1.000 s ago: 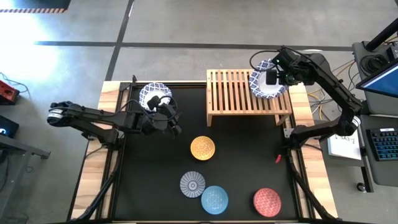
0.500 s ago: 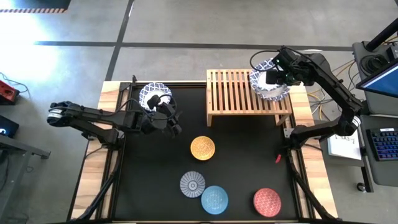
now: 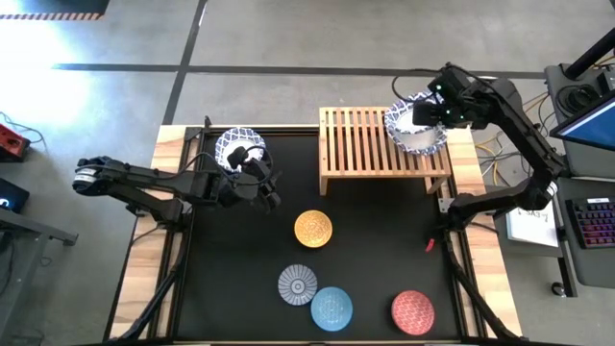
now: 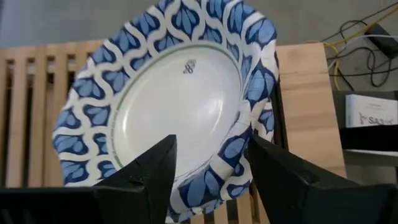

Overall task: Place and stack bowls onto a shelf
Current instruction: Stack the bottom white bowl on top of the other white bowl on the shelf, then stack the white bowl on top of the other white bowl on the shelf

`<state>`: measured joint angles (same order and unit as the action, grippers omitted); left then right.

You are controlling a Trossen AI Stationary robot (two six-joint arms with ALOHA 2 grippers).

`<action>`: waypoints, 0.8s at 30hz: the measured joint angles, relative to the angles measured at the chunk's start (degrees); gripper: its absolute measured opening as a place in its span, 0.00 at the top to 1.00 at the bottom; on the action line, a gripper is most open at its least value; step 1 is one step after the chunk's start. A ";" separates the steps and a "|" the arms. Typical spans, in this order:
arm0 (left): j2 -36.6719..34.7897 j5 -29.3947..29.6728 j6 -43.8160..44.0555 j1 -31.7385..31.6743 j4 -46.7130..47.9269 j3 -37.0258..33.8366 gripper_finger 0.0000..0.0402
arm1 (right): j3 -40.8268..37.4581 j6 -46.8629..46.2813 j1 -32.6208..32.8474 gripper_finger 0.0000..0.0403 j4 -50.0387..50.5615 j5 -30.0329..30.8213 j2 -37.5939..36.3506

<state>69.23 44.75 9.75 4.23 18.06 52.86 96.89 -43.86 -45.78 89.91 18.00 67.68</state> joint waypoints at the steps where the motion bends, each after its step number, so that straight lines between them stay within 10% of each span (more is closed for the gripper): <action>1: 0.00 0.00 0.22 0.00 -0.01 0.00 0.61 | 0.45 -0.02 0.00 0.53 0.06 0.00 -0.02; 24: 0.00 -1.96 1.82 0.02 0.43 0.00 0.61 | 3.48 6.69 0.02 0.50 -0.10 -1.36 2.70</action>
<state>69.23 42.79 11.58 4.25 18.49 52.86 100.38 -37.17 -45.76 89.81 16.64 70.38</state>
